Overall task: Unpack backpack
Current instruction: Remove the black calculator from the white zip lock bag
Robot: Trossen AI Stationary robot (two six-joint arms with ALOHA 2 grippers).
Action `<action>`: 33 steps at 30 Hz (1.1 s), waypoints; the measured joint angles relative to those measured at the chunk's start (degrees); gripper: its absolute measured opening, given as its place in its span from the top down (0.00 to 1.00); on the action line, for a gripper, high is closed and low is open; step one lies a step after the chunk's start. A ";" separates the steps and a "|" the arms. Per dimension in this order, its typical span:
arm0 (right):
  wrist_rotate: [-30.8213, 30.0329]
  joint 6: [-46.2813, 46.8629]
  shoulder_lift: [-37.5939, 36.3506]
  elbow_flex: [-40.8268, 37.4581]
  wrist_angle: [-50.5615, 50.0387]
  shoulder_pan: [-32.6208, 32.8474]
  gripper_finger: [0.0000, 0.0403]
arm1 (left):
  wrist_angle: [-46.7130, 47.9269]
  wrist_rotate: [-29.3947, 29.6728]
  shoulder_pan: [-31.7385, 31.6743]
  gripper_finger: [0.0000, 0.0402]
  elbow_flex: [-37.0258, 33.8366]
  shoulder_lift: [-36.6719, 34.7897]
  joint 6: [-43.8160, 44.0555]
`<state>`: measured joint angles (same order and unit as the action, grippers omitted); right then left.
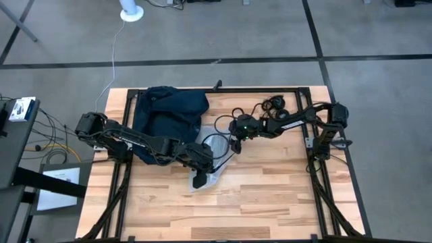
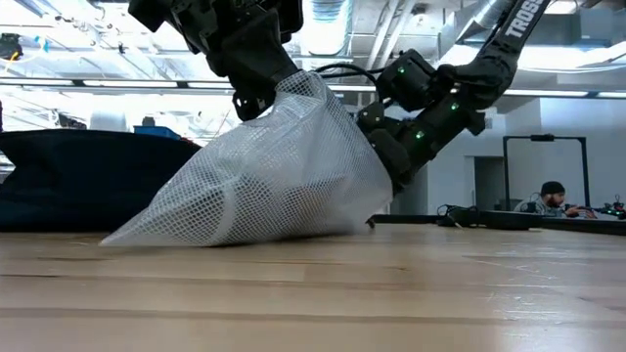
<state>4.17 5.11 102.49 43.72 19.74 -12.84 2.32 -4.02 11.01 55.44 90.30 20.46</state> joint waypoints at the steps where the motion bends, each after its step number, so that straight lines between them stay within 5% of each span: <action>1: 1.04 0.60 1.04 0.15 1.45 0.33 0.37 | -0.11 -0.12 0.02 1.00 0.00 0.00 0.09; 12: 3.03 7.44 7.40 0.09 9.29 10.09 0.44 | 2.51 1.07 0.15 1.00 0.00 0.00 0.21; 21: 3.97 7.42 1.60 -0.02 8.53 19.63 0.97 | 8.66 7.37 0.02 1.00 0.00 0.00 1.24; 33: -1.51 7.03 -9.15 0.00 2.78 26.00 1.00 | 12.09 10.63 0.04 1.00 0.00 0.00 -5.60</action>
<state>2.66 12.14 93.34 43.72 22.53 13.16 14.41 6.62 11.05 55.44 90.30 14.87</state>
